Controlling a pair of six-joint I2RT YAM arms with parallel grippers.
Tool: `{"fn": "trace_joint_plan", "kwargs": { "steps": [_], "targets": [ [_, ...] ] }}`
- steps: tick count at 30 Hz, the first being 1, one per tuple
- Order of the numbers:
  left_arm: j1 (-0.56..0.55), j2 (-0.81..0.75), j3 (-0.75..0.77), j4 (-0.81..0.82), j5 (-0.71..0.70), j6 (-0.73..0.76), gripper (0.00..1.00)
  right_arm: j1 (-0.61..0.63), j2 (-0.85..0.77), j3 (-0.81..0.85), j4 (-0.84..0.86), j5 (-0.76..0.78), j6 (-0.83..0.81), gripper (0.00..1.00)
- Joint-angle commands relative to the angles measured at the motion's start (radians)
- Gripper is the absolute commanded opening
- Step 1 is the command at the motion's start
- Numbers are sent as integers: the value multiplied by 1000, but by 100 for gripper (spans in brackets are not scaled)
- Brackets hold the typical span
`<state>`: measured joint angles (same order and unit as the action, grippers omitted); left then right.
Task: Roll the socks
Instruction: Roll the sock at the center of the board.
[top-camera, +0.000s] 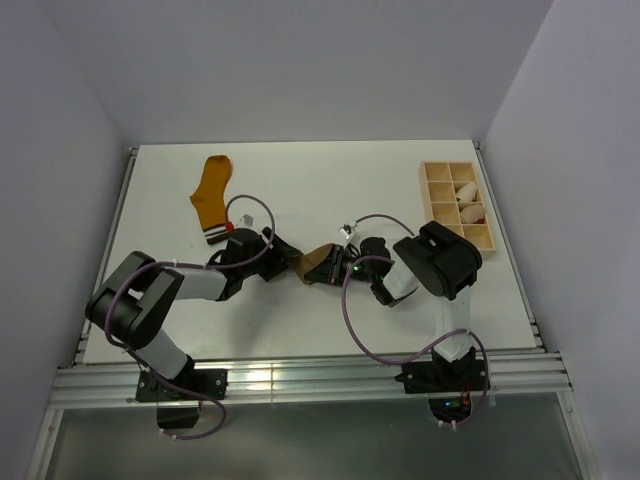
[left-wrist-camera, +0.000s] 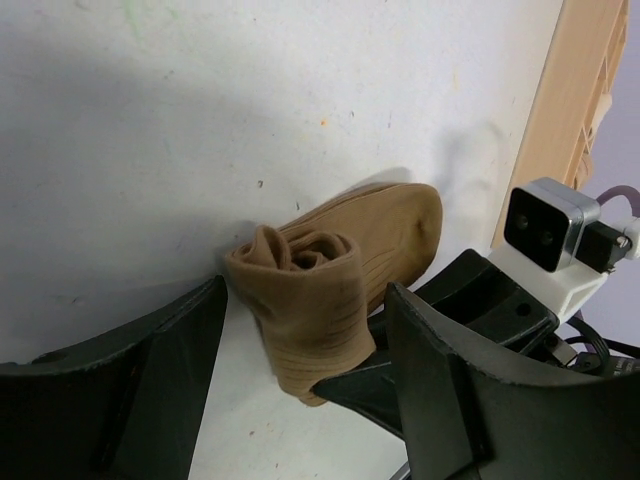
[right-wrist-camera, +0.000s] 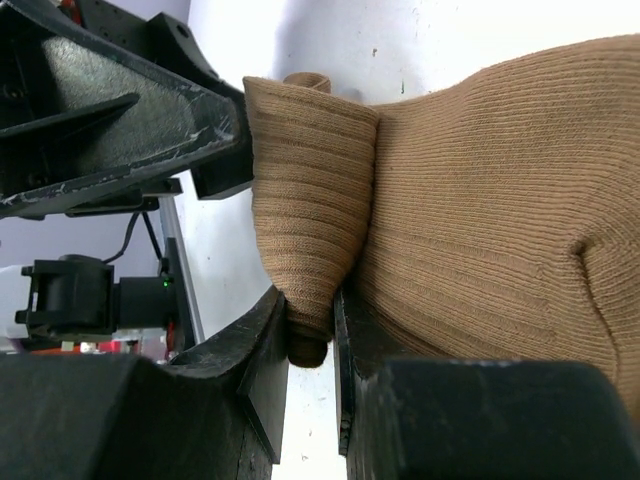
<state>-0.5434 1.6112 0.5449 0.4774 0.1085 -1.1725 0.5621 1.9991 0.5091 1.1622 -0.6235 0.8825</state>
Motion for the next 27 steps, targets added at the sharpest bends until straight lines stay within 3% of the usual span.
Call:
{"fn": "trace_joint_plan", "kwargs": {
  "steps": [1,12,23,25,27],
  "targets": [
    [-1,53,21,-9,8,19,70,1,38,-14,-90,-25,7,0],
    [-18,96,44,-36,-1,36,59,1,40,2,-122,-30,0,1],
    [-24,81,59,-75,-16,80,15,1,1,11,-209,-1,-60,4],
    [-27,75,70,-108,-35,97,1,1,-19,8,-231,27,-86,8],
    [-32,58,79,-128,-62,108,0,-1,-55,5,-263,42,-105,16]
  ]
}}
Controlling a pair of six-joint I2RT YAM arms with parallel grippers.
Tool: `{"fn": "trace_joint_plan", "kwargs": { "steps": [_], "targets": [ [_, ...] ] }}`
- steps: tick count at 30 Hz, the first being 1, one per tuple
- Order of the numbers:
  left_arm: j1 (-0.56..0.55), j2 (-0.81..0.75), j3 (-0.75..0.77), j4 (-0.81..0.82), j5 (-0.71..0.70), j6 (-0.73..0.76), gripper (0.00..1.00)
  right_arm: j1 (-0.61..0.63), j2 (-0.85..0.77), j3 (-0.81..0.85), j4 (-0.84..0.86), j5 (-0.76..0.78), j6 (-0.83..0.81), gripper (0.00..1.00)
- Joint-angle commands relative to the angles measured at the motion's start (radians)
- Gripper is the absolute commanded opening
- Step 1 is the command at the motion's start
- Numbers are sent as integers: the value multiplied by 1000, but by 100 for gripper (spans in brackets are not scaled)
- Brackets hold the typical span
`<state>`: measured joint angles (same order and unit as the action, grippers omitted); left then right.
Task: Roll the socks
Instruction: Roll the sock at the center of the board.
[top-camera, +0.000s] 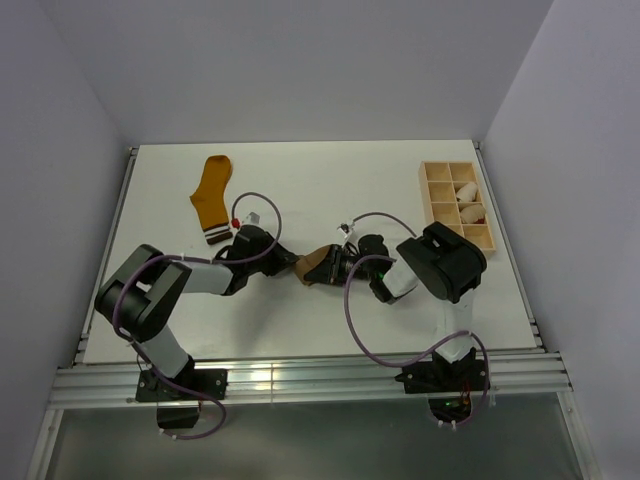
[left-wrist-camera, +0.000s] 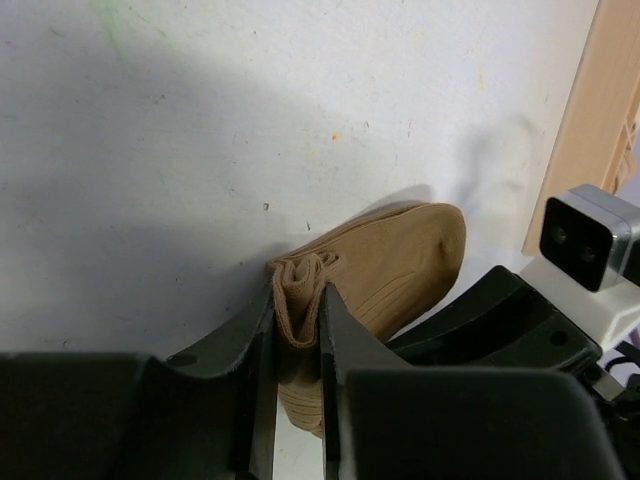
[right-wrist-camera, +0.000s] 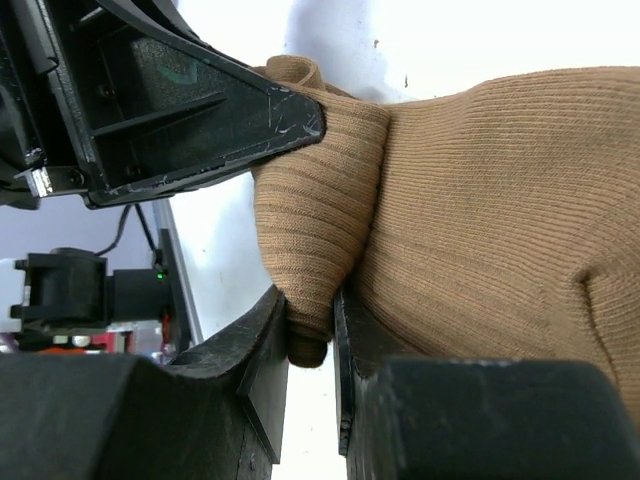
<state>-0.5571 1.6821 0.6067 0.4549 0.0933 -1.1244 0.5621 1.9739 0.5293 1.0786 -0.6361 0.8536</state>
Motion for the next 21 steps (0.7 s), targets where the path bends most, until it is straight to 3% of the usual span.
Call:
{"fn": "trace_joint_plan", "kwargs": {
  "steps": [1,5,11,16,21],
  "targets": [
    [-20,-18,22,-146,-61,69,0,2,-49,-17,-218,79,-105,20],
    [-29,-41,68,-279,-133,106,0,25,-209,4,-404,189,-232,44],
    [-59,-81,97,-361,-225,143,0,149,-413,78,-687,494,-436,64],
    [-79,-88,123,-410,-251,163,0,288,-477,144,-801,732,-565,69],
    [-98,-82,146,-441,-271,176,0,395,-458,182,-807,901,-645,69]
  ]
}}
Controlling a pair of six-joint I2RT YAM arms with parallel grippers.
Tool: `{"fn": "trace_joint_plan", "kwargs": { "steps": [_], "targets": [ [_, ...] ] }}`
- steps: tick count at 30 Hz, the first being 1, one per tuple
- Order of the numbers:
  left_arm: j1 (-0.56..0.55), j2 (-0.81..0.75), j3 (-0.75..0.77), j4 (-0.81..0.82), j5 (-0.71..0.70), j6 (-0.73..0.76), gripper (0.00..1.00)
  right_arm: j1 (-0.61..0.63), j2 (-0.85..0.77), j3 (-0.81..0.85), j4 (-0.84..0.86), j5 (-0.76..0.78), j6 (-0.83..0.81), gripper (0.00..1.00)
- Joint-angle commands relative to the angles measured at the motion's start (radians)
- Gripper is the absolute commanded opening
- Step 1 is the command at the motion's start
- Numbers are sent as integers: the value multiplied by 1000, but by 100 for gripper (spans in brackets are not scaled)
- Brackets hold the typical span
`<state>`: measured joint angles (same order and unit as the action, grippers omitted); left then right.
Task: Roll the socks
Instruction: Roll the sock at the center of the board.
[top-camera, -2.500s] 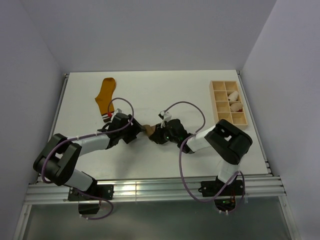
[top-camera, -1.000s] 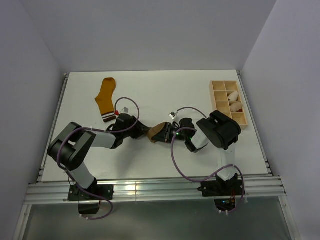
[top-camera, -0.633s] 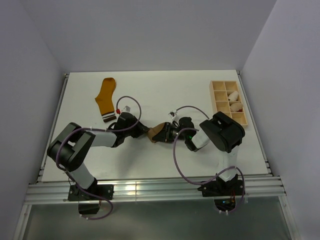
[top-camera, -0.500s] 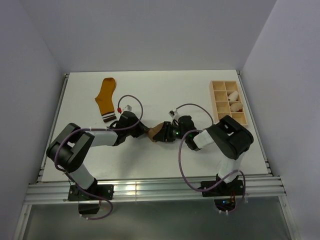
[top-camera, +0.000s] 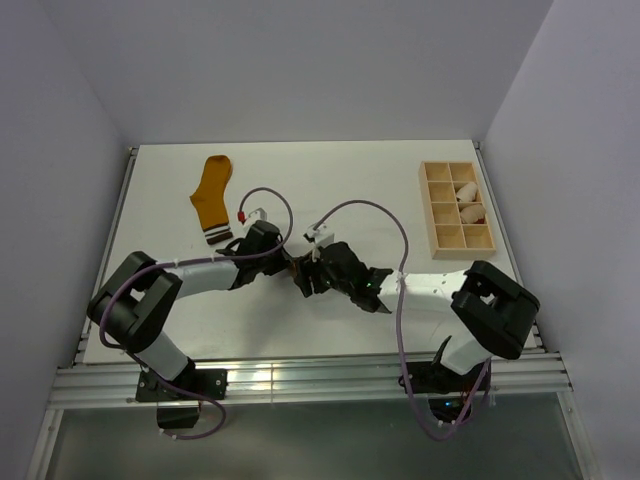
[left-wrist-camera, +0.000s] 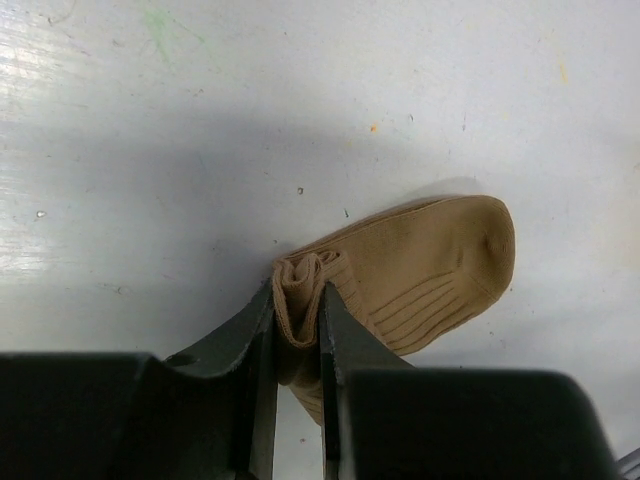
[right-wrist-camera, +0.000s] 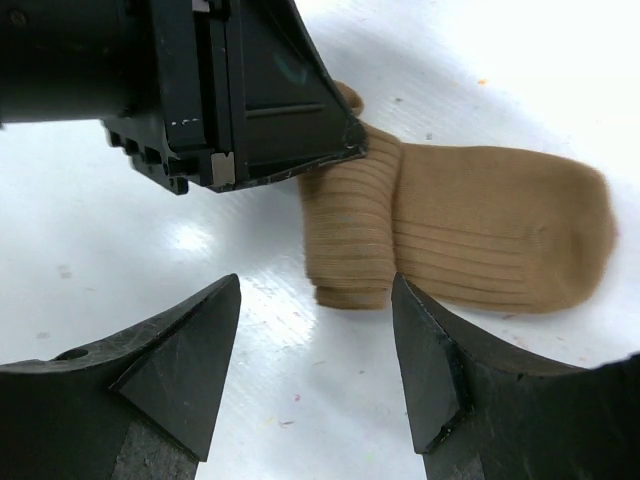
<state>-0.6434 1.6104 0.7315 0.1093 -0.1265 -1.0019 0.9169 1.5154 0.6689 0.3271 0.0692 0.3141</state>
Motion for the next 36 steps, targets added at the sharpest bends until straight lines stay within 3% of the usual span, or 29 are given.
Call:
{"fn": "trace_joint_plan", "kwargs": {
  "steps": [1,12,19,22,26,29,32,33,36],
  "targets": [
    [-13,-10,26,-102,-51,52,0,54,9,64,-57,217,-119,69],
    [-22,14,71,-151,-33,68,0,200,196,172,-28,397,-282,67],
    [-24,17,88,-169,-12,63,0,253,308,193,0,494,-303,64],
    [-24,22,91,-160,11,51,0,266,339,195,3,534,-302,57],
    [-22,23,85,-149,43,25,0,267,367,182,-2,566,-268,26],
    [-24,19,78,-142,50,6,2,266,382,190,-25,571,-253,12],
    [-22,-1,66,-145,36,-21,18,255,361,169,-20,509,-212,1],
    [-21,-9,62,-138,33,-36,31,249,350,150,-19,491,-183,0],
    [-9,-44,34,-120,28,-67,56,203,304,103,-2,390,-116,0]
  ]
}}
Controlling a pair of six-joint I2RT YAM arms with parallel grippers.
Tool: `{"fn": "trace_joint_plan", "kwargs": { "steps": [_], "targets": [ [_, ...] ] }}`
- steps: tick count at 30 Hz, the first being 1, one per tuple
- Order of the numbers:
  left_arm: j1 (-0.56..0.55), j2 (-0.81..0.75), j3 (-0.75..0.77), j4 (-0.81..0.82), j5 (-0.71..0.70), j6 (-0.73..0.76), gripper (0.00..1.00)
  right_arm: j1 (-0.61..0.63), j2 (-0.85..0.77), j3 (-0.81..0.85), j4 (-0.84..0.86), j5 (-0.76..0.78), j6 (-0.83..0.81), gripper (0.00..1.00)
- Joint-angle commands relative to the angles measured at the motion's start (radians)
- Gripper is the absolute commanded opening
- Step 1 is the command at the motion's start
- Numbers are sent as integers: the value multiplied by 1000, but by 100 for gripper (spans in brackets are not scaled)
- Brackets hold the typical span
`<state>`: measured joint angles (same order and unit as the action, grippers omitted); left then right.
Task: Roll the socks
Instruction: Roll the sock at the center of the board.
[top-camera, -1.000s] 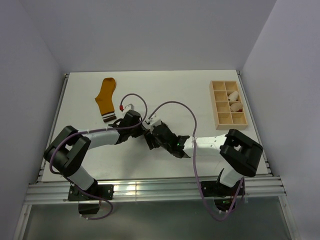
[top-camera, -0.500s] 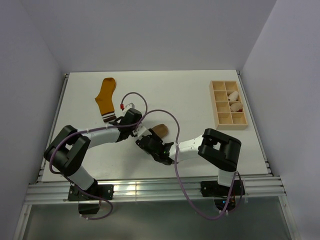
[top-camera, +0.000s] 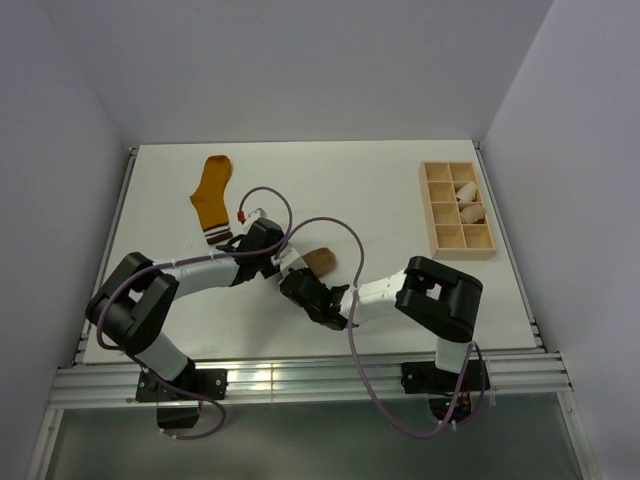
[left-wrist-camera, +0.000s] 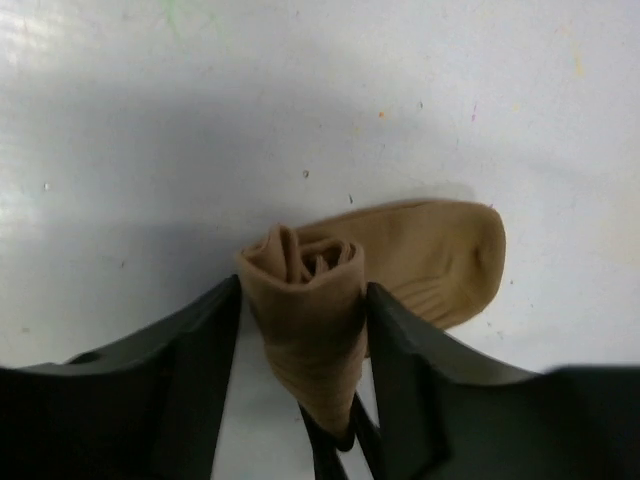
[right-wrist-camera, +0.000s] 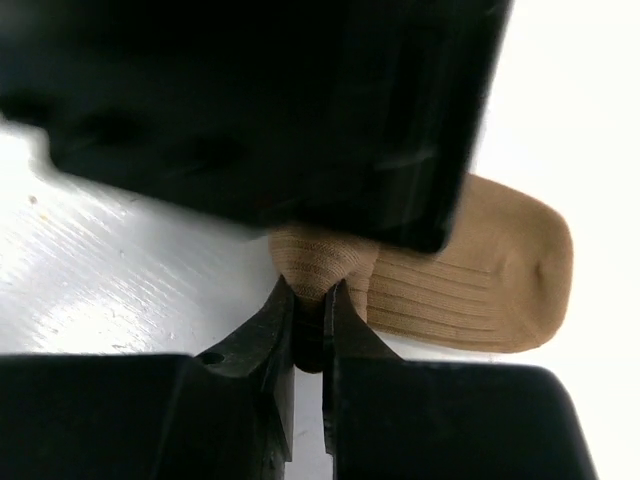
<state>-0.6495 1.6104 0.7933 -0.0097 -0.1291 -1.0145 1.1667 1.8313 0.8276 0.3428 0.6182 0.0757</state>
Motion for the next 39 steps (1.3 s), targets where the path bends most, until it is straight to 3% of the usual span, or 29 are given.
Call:
{"fn": "trace_joint_plan", "kwargs": {
  "steps": [1,6,14,23,39],
  "targets": [
    [2,-61,-32,1,32,-64,60,-59,-33,-70,-2,-187,139,0],
    [40,-110,-83,60,52,-114,73,-175,-61,-134,45,-443,237,0],
    [82,-172,-161,174,85,-150,74,-335,-53,-205,188,-779,369,0],
    [85,-127,-183,266,141,-116,73,-505,75,-243,413,-1142,554,0],
    [103,-27,-192,336,138,-95,69,-582,190,-216,479,-1304,656,0]
  ]
}}
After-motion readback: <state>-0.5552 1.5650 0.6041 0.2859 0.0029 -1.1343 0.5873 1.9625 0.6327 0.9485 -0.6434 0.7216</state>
